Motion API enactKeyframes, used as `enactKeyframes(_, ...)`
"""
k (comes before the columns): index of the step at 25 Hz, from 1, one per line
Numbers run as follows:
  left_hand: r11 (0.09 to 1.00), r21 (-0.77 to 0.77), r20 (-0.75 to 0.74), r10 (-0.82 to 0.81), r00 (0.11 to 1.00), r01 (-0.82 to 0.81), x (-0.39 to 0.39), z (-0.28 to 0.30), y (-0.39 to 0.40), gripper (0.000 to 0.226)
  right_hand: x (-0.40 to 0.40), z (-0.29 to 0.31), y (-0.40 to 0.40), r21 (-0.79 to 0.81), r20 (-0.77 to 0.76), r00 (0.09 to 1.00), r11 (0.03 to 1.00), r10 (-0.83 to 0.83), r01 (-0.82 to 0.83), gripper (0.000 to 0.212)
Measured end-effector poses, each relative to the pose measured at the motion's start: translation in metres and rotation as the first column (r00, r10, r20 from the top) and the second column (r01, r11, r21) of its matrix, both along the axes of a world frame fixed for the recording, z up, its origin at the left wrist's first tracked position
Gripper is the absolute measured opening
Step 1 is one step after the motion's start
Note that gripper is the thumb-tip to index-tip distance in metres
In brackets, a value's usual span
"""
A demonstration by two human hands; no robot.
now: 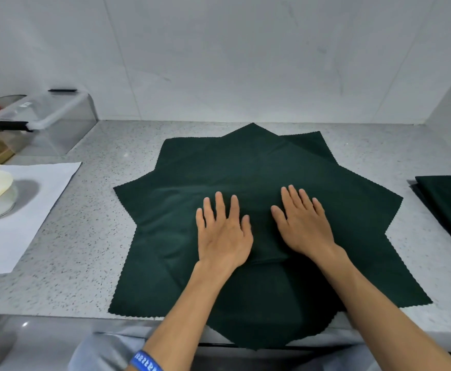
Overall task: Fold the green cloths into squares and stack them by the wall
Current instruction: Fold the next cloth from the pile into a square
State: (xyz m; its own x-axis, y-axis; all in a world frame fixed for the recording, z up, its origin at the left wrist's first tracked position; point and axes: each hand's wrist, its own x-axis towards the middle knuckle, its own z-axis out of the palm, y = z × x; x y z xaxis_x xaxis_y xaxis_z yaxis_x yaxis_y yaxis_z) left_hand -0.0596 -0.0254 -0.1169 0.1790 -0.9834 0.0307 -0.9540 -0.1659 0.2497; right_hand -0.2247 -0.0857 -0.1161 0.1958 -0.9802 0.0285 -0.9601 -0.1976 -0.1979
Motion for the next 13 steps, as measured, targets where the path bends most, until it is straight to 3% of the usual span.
enactKeyframes(3, 0.982, -0.18, 0.091, 0.067, 0.994, -0.05, 0.014, 0.006, 0.03, 0.051, -0.011, 0.013, 0.022, -0.207, 0.21, 0.97, 0.965, -0.119, 0.163, 0.05)
enactKeyframes(4, 0.98, -0.194, 0.094, 0.056, 0.994, -0.037, 0.019, 0.008, 0.037, 0.045, -0.011, 0.019, 0.027, -0.172, 0.28, 0.946, 0.961, -0.165, 0.219, 0.046)
enactKeyframes(6, 0.991, -0.129, 0.019, 0.029, 0.999, -0.027, 0.021, 0.015, 0.04, 0.039, -0.012, 0.034, 0.025, 0.121, 0.44, 0.83, 0.938, -0.343, 0.324, 0.047)
enactKeyframes(8, 0.993, -0.11, -0.033, 0.026, 0.999, -0.029, 0.021, 0.022, 0.038, 0.039, -0.017, 0.047, 0.018, 0.406, 0.606, 0.62, 0.864, -0.498, 0.298, 0.04)
enactKeyframes(10, 0.989, -0.147, -0.037, 0.011, 0.999, -0.016, 0.023, 0.017, 0.036, 0.04, -0.019, 0.06, 0.017, 0.538, 0.617, 0.577, 0.822, -0.536, 0.188, 0.031)
enactKeyframes(13, 0.968, -0.249, -0.006, -0.036, 0.999, 0.034, 0.025, 0.0, 0.04, 0.035, -0.014, 0.066, 0.02, 0.566, 0.669, 0.546, 0.822, -0.504, 0.065, 0.026)
